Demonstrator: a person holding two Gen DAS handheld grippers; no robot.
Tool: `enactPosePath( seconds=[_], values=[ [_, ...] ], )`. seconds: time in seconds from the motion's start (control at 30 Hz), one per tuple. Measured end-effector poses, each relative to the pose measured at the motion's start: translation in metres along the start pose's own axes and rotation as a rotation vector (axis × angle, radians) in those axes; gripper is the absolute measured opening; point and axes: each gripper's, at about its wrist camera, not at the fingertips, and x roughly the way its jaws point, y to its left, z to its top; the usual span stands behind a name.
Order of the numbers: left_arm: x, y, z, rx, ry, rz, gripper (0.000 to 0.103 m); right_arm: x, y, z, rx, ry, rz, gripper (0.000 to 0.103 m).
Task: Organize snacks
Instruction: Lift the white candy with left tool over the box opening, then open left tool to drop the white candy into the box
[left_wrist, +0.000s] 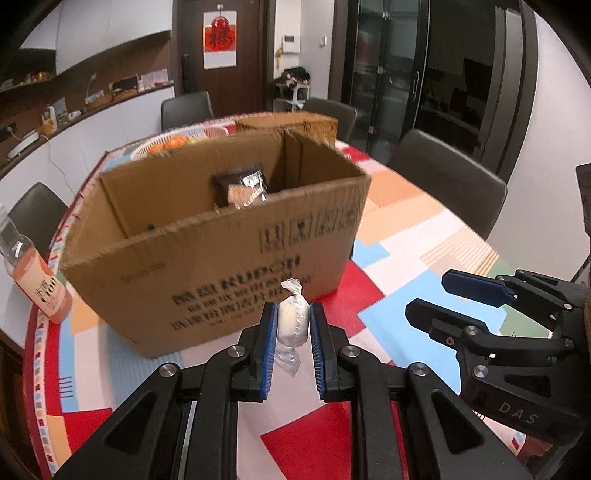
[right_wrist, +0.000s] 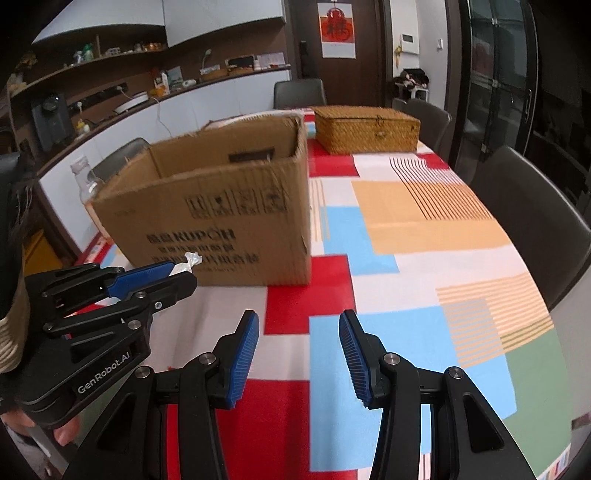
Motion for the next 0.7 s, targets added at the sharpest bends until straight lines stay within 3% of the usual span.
enactPosePath(
  seconds=[0.4,0.7],
  values=[
    [-0.05,0.021,0.025,-0.028,-0.105,0.064,0.019,-0.026,0.015,0.04,-0.045,-0.105,0.015,0.046],
    [-0.061,0.037,0.052,-0.053,-0.164,0.113,0.019,-0.029,0.031,0.077,-0.093,-0.164,0.028,0.046]
  ],
)
